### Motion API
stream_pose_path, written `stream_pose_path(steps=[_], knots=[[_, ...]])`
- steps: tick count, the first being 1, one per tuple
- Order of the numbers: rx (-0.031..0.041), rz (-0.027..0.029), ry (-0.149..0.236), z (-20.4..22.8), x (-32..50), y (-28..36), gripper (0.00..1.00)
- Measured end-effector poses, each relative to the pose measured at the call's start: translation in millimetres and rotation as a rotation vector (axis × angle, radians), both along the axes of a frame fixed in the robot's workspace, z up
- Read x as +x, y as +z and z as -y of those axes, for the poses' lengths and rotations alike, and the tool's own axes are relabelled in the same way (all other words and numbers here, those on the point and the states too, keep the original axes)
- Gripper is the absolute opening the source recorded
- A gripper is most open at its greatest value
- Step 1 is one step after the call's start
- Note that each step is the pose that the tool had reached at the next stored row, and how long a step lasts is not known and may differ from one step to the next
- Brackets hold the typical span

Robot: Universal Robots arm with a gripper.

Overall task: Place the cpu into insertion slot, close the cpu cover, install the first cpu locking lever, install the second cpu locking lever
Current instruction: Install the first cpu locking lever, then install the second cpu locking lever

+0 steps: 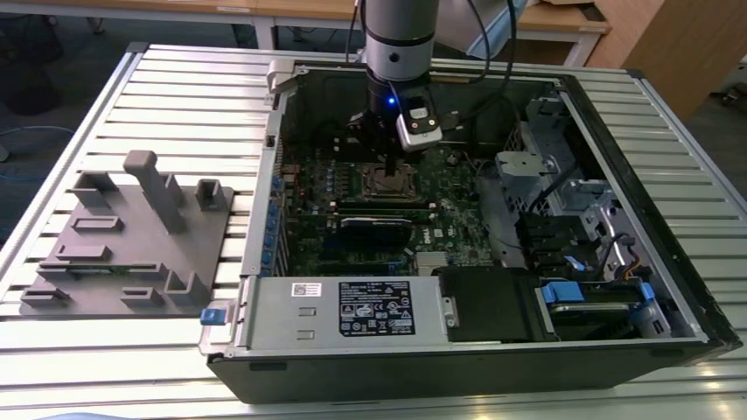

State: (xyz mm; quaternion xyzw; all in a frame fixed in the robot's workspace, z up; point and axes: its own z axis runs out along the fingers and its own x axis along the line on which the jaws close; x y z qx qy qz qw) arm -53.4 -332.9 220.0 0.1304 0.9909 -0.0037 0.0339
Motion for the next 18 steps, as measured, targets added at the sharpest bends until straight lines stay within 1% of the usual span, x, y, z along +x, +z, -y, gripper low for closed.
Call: stream_pose_path(steps=[2,9,14,18], knots=[[0.0058,-0.0001,0.0,0.0,0.0,0.0,0.1],[0.0058,-0.0002,0.0,0.0,0.0,2.3,0.1],[0.0057,-0.0003,0.0,0.0,0.0,6.8,0.1],[0.0061,-0.0001,0.0,0.0,0.0,7.3,0.1]])
